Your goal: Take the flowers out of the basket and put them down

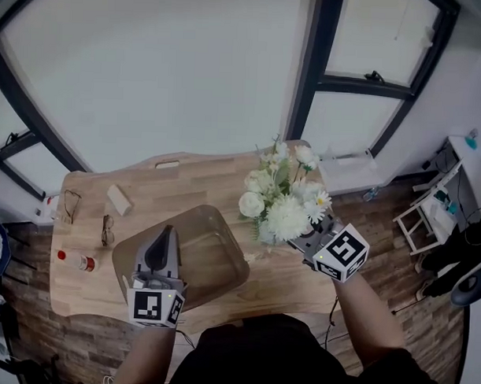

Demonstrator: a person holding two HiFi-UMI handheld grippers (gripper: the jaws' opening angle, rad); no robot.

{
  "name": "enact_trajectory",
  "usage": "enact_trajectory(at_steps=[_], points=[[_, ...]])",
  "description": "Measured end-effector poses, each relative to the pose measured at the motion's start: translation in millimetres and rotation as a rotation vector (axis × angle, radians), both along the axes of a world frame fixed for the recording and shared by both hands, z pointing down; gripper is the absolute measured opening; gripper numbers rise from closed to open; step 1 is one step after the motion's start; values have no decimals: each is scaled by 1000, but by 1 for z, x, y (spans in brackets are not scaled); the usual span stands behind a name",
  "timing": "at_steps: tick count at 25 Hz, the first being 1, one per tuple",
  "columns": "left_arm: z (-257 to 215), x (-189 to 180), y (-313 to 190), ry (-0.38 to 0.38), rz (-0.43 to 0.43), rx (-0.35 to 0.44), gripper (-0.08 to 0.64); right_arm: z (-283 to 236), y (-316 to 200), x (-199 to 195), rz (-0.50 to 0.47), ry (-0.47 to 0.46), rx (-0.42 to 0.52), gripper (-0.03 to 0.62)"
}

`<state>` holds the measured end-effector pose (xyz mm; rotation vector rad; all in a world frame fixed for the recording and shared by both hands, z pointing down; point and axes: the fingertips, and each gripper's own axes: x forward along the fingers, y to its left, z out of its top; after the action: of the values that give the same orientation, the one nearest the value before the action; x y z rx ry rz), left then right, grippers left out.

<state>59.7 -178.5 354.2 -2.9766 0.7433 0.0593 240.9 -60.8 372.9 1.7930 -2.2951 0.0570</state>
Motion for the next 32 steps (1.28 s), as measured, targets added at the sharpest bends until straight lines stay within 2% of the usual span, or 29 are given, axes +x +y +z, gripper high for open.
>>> enact_trajectory(at_steps=[8, 22, 32], points=[[7, 31, 11, -45, 37, 19, 5, 22, 16, 30, 48, -28, -2, 233], [40, 38, 1, -99, 0, -27, 5, 83, 21, 62, 113, -52, -52, 232], [59, 46, -3, -120, -13, -53, 5, 128, 15, 66, 145, -79, -68, 232]])
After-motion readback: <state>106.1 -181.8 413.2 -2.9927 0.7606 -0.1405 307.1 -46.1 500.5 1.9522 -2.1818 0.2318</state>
